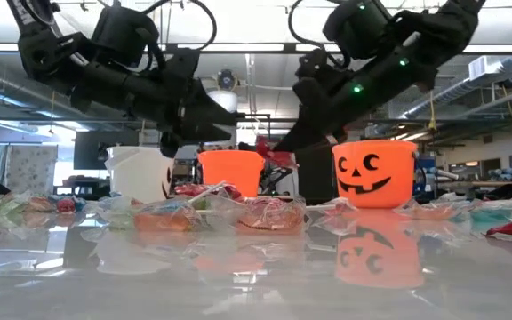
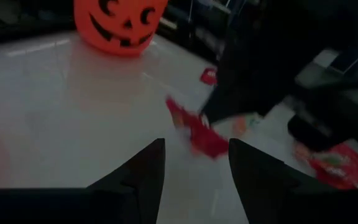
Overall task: Sort candy by brand, put in halloween buckets
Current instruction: Put the red candy into the right orange bucket
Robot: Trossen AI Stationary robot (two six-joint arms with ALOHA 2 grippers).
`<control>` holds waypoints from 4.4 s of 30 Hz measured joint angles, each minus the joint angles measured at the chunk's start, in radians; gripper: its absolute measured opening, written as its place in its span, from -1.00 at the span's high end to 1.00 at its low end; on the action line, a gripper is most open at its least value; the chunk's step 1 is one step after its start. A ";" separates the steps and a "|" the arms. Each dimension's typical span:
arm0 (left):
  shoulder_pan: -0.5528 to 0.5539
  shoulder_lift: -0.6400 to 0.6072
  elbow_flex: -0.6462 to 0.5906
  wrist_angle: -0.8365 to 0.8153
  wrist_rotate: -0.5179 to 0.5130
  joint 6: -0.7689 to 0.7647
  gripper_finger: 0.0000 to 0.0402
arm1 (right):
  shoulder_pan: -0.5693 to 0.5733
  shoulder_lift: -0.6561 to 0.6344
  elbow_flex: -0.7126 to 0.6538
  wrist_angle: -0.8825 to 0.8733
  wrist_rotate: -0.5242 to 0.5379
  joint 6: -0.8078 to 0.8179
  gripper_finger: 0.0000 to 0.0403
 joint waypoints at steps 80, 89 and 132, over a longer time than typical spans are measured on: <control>-0.068 0.112 0.063 0.042 0.171 0.423 0.92 | -0.055 -0.032 0.032 0.041 -0.563 0.168 -0.09; -0.070 0.112 0.065 0.060 0.180 0.338 0.92 | -0.076 -0.033 0.032 0.018 -0.563 0.177 0.71; 0.086 -0.545 -0.134 -0.658 -0.187 0.119 0.49 | -0.555 -0.525 0.031 -0.783 0.234 0.007 0.73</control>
